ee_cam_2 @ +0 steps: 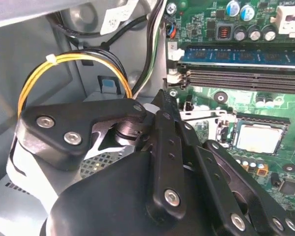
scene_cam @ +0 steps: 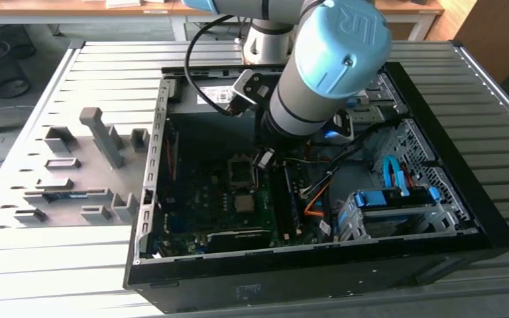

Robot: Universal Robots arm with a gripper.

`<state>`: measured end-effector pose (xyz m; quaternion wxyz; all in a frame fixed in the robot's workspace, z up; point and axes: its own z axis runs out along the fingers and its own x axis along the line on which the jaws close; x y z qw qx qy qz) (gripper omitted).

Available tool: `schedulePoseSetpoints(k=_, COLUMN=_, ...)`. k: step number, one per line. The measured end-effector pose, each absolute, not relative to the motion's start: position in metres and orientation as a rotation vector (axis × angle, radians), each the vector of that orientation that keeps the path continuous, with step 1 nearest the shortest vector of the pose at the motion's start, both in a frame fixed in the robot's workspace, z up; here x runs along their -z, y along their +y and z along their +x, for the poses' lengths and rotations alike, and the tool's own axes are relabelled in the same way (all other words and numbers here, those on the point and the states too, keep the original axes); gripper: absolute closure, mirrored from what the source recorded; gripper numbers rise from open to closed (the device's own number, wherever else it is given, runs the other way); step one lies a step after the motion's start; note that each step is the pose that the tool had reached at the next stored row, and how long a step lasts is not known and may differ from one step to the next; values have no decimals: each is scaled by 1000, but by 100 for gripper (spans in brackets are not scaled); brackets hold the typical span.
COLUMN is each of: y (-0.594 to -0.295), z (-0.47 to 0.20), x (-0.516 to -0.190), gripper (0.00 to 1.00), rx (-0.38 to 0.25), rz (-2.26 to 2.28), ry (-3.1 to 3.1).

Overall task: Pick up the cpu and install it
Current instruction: 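Close the cpu cover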

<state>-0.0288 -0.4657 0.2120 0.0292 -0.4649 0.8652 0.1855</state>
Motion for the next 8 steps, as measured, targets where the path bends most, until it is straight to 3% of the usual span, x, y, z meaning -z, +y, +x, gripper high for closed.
schedulePoseSetpoints(k=6, y=-465, z=-29, x=-211, gripper=90, rx=-557, rz=-1309, ry=2720)
schedulePoseSetpoints(k=8, y=-465, z=-29, x=-211, gripper=90, rx=-518, rz=-1306, ry=2742)
